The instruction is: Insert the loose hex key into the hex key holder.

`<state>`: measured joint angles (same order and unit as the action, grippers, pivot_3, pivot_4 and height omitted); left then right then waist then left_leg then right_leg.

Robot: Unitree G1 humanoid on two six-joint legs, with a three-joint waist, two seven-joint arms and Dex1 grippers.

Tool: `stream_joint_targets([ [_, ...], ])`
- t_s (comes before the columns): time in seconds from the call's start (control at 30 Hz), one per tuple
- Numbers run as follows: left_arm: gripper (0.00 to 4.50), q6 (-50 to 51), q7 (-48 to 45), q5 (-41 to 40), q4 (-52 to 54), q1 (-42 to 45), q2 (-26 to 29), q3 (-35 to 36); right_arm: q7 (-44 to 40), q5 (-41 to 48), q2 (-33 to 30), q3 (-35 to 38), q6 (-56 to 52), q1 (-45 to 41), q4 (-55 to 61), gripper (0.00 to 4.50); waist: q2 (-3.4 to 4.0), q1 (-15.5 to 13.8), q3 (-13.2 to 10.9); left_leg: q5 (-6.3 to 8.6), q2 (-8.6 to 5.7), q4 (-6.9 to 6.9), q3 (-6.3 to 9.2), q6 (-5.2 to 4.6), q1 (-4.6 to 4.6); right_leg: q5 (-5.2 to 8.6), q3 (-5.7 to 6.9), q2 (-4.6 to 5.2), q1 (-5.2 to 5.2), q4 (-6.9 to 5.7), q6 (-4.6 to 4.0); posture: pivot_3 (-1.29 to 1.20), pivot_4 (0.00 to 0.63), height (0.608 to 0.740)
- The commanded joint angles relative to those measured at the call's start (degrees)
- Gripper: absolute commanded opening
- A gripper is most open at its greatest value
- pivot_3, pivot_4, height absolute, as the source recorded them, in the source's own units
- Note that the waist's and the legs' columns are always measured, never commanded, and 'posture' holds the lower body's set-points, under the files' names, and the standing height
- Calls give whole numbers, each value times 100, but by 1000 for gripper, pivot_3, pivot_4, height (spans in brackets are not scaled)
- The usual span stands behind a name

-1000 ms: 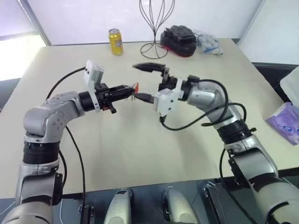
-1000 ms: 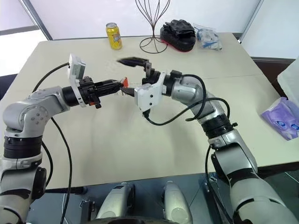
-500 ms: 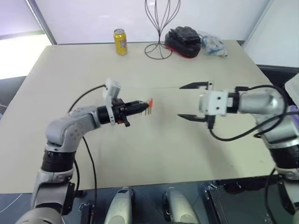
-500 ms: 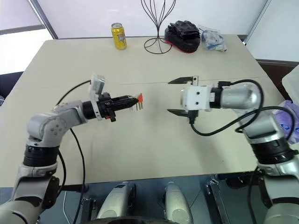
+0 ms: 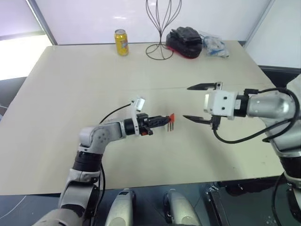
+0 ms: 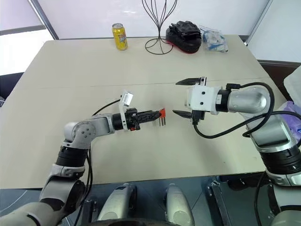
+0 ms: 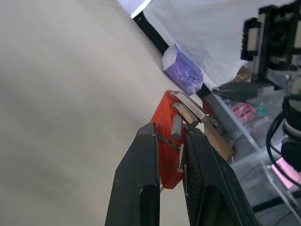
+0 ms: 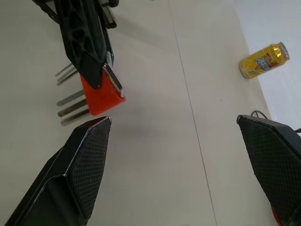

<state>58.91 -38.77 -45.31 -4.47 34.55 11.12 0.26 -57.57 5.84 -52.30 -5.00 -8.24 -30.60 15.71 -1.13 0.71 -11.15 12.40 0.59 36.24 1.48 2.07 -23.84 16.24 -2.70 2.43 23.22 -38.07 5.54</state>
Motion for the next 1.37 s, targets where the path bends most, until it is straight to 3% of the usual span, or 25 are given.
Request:
stream_joint_targets([
  [0.03,288,121,151,-86,-459,82,-100,313,157,-53,-27,255,-29,11,214,4432,0,3,0,0,0,0,0,0,0,0,0,0,0,0,0,0,150,740],
  [0.23,288,175,441,-85,-1206,269,-162,736,281,-136,50,204,-21,-80,168,4432,0,2,0,0,-1,-2,1,0,1,0,1,-1,0,0,0,0,150,740],
  [0.33,1548,79,533,52,-1569,353,-109,860,310,-172,88,161,2,-134,130,4500,0,0,0,0,-3,-1,1,0,1,0,1,0,0,0,0,0,150,740],
  [0.53,4490,-116,477,190,-1993,573,183,1114,288,-218,146,134,8,-196,95,4500,-1,0,0,0,-5,-1,2,1,1,0,3,1,-2,0,0,0,150,740],
  [0.73,4490,-395,37,524,-1687,486,892,953,159,-254,121,98,87,-279,-85,4500,0,29,0,-1,-2,-10,1,2,9,0,3,-2,-2,-1,0,0,150,740],
  [1.03,4490,-782,-1414,706,442,64,2577,495,-520,-306,-143,-70,420,-395,-756,4500,-1,-6,0,-1,2,-8,-3,2,3,0,4,14,-3,7,-1,0,150,740],
  [1.2,4490,-1056,-2134,662,1410,-223,3491,589,-1051,-178,-212,-142,315,-610,-1116,4500,1,31,-1,-1,8,-14,-11,2,4,1,3,11,-1,10,-2,0,150,740],
  [1.37,4490,-1018,-2168,477,1760,-448,3738,867,-1204,-183,-153,-139,271,-776,-1281,4500,3,29,-2,0,13,-14,-24,0,6,2,2,9,0,10,-3,0,150,740],
])
